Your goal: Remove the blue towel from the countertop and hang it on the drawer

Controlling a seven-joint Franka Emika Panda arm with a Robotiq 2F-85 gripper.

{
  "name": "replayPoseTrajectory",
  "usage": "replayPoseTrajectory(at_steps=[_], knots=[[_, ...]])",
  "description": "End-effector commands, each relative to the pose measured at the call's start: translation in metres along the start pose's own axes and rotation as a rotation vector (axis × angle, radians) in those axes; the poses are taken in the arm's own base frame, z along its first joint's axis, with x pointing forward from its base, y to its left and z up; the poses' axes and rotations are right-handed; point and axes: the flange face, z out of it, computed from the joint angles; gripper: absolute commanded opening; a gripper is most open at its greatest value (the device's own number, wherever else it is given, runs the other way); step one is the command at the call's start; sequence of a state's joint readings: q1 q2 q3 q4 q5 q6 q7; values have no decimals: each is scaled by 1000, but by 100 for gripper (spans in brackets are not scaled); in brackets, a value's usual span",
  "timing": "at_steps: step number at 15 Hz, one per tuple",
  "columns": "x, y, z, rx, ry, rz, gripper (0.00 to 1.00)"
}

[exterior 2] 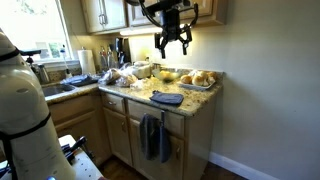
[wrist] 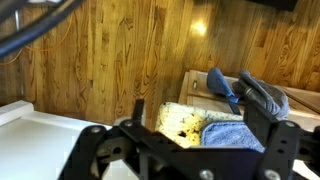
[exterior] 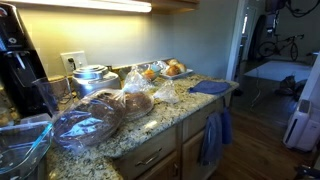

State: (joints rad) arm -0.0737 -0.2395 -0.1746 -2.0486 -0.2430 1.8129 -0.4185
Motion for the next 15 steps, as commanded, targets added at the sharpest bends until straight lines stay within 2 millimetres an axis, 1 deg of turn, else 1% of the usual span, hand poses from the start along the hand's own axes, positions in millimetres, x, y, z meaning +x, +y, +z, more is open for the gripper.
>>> replayPoseTrajectory(at_steps=[1, 2, 3, 5, 8, 9, 12, 15], knots=[[37, -23, 20, -8, 28, -110, 100], [42, -27, 23, -11, 20, -138, 100], [36, -24, 21, -14, 3, -85, 100], [44, -30, 29, -12, -12, -99, 100], [42, -26, 26, -14, -7, -91, 100], [46, -31, 28, -15, 20, -116, 100], [70, -44, 48, -21, 57, -190, 100], [98, -62, 71, -25, 79, -266, 100]])
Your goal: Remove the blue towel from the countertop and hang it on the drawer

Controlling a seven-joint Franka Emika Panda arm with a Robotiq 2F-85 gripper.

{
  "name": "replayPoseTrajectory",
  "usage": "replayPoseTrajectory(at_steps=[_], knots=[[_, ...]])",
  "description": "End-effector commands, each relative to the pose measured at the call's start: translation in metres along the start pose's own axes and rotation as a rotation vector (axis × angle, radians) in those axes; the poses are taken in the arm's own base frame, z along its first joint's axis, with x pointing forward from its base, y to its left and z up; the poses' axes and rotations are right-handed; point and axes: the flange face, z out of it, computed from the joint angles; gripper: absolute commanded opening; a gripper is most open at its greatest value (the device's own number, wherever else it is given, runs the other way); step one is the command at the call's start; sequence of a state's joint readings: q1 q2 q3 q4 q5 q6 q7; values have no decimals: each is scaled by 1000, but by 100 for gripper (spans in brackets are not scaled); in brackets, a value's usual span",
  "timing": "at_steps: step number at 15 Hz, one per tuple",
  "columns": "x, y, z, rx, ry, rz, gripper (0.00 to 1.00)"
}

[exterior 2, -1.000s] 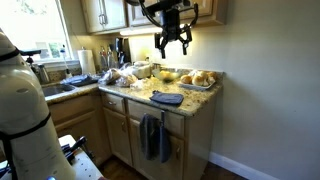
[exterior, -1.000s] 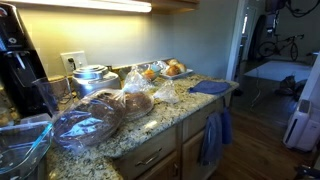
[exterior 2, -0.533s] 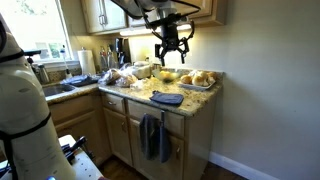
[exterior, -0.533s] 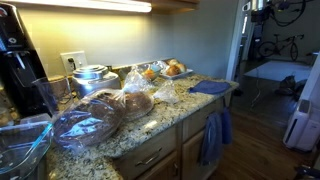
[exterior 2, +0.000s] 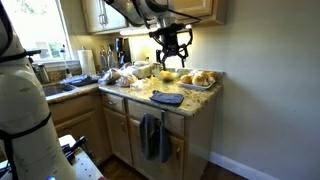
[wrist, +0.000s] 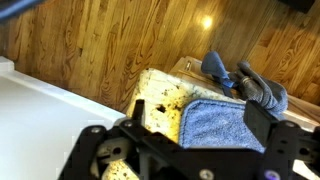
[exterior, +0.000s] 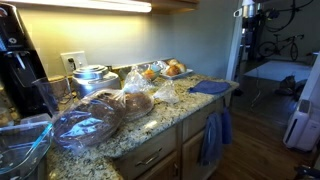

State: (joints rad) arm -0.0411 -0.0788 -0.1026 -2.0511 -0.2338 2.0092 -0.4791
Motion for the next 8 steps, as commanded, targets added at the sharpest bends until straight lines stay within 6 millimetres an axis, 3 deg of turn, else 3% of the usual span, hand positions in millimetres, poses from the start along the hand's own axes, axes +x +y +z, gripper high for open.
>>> replayPoseTrajectory(at_steps=[1, 6, 8], knots=[[31, -16, 29, 12, 44, -99, 100], [75, -37, 65, 8, 179, -272, 100], [83, -42, 77, 23, 198, -323, 100]])
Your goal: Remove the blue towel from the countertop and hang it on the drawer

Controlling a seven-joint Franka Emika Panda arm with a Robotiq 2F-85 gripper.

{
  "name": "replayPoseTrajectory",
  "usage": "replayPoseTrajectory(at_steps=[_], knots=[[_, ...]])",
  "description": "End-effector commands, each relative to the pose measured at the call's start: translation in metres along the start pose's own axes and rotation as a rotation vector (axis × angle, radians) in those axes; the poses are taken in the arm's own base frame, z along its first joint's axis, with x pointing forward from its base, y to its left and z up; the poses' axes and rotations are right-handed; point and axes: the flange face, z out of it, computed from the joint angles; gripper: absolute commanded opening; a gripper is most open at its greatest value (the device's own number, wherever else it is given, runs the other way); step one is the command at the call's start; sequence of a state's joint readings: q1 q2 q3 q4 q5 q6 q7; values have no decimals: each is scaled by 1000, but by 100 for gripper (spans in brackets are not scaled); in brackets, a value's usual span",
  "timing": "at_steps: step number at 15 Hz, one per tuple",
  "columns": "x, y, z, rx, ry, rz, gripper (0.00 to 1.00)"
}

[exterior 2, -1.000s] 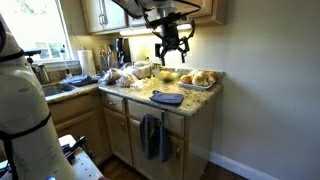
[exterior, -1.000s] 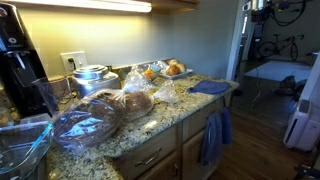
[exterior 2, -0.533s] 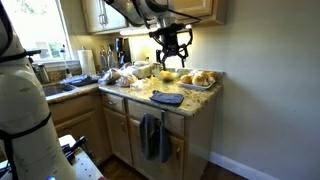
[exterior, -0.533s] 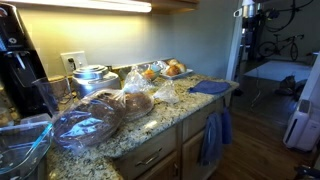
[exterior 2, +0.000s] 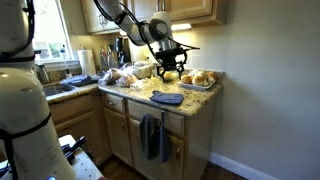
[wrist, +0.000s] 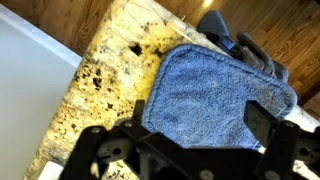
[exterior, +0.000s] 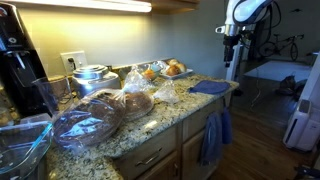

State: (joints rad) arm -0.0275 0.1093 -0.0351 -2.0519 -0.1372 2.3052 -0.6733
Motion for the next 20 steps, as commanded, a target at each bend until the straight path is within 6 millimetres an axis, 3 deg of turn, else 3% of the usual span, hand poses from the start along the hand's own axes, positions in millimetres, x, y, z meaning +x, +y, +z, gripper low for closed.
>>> replayPoseTrajectory(at_steps=[1, 7, 16, 20], knots=[[3, -1, 12, 12, 34, -84, 100], [7, -3, 17, 16, 10, -70, 100], [82, -26, 76, 97, 38, -354, 100], [105, -36, 99, 117, 46, -470, 100]])
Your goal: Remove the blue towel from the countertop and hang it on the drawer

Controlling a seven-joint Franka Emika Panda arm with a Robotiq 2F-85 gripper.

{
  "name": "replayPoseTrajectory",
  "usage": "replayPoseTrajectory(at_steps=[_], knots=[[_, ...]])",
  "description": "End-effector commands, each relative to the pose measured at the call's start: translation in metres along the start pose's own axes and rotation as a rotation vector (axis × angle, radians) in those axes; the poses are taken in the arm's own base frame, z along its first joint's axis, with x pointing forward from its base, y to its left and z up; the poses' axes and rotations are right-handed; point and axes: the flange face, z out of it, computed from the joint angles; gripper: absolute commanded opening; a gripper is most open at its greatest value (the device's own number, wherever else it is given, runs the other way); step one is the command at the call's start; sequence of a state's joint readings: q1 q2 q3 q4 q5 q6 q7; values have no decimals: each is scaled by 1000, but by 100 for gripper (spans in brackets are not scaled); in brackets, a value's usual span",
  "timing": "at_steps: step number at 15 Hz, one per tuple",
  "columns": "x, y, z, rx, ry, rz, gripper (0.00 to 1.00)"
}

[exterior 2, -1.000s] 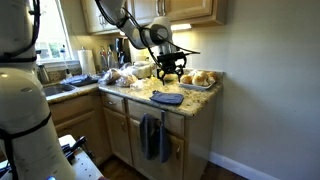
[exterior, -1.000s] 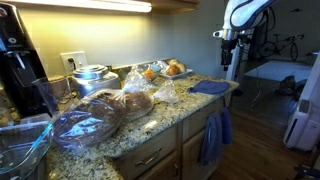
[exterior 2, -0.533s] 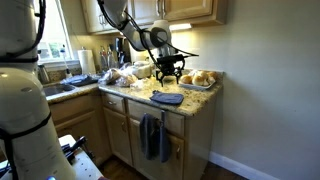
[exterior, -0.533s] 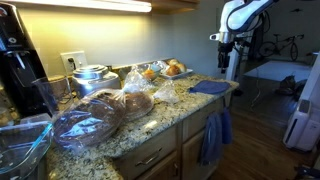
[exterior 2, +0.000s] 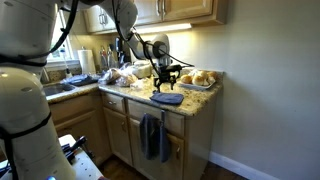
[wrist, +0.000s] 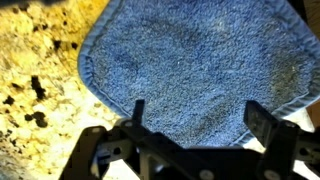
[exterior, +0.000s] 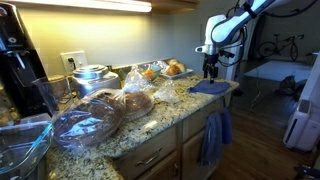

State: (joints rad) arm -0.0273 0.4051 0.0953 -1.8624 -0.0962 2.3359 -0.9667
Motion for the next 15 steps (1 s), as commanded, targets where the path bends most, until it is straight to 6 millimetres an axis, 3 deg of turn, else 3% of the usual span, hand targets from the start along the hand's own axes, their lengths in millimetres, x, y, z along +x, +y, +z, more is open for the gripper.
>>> replayPoseTrajectory(at_steps=[1, 7, 15], knots=[[16, 9, 14, -4, 28, -107, 100], [36, 15, 36, -15, 61, -184, 100], [49, 13, 32, -19, 83, -224, 100]])
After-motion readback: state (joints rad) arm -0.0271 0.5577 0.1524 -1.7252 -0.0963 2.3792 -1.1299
